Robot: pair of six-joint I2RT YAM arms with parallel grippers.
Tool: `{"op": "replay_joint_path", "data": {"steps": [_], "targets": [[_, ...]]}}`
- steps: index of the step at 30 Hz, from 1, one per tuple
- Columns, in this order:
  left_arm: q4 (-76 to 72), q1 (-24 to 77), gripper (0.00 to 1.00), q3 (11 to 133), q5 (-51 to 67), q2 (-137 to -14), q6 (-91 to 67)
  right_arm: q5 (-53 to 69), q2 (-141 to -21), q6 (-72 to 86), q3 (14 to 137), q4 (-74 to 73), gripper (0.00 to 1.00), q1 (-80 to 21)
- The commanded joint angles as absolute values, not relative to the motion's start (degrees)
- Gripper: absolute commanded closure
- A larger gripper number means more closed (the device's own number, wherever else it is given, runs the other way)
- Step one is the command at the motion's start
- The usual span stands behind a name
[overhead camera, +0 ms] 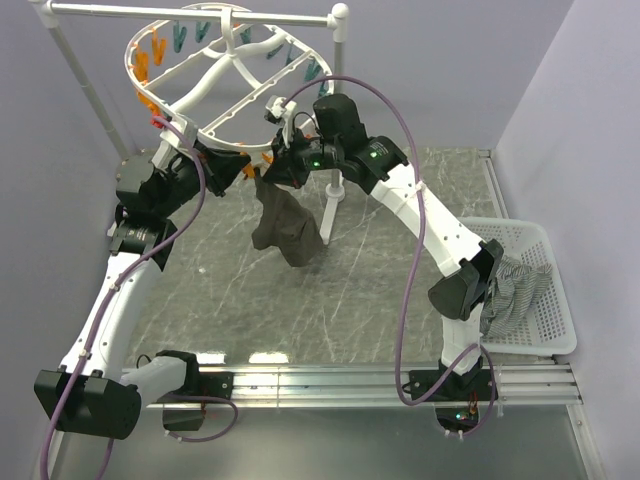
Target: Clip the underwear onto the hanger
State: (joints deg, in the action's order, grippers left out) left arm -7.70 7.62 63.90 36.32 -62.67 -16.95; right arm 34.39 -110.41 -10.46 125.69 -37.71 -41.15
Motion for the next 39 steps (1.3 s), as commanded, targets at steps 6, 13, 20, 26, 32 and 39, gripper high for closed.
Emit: {"op": "replay_joint_path", "data": {"steps": [6, 13, 20, 26, 32, 39], "targets": [[-7.4, 7.9, 1.0, 64.1, 38.9, -62.1, -15.0, 39.2, -110.7, -13.4, 128.7, -38.7, 1.0, -41.0], [-8.8, 7.9, 1.0, 63.8, 40.6, -61.9, -14.4, 41.0, -111.2, -14.0, 129.2, -40.0, 1.0, -41.1], [-9.1, 7.9, 0.99, 63.3, 43.8, -62.1, -13.9, 41.6, -112.7, -13.7, 131.0, -39.8, 1.0, -41.2], [-8.3, 7.9, 0.93, 63.5, 45.1, -62.4, -13.8, 42.3, -113.3, -13.6, 132.2, -39.3, 1.0, -41.3], [-7.8, 7.9, 0.78, 63.9, 44.0, -62.8, -14.4, 42.9, -113.1, -13.7, 132.3, -39.2, 1.0, -41.2], [-8.1, 7.9, 0.65, 65.6, 43.1, -63.7, -15.6, 42.1, -113.5, -12.6, 132.9, -38.4, 1.0, -40.6]]}}
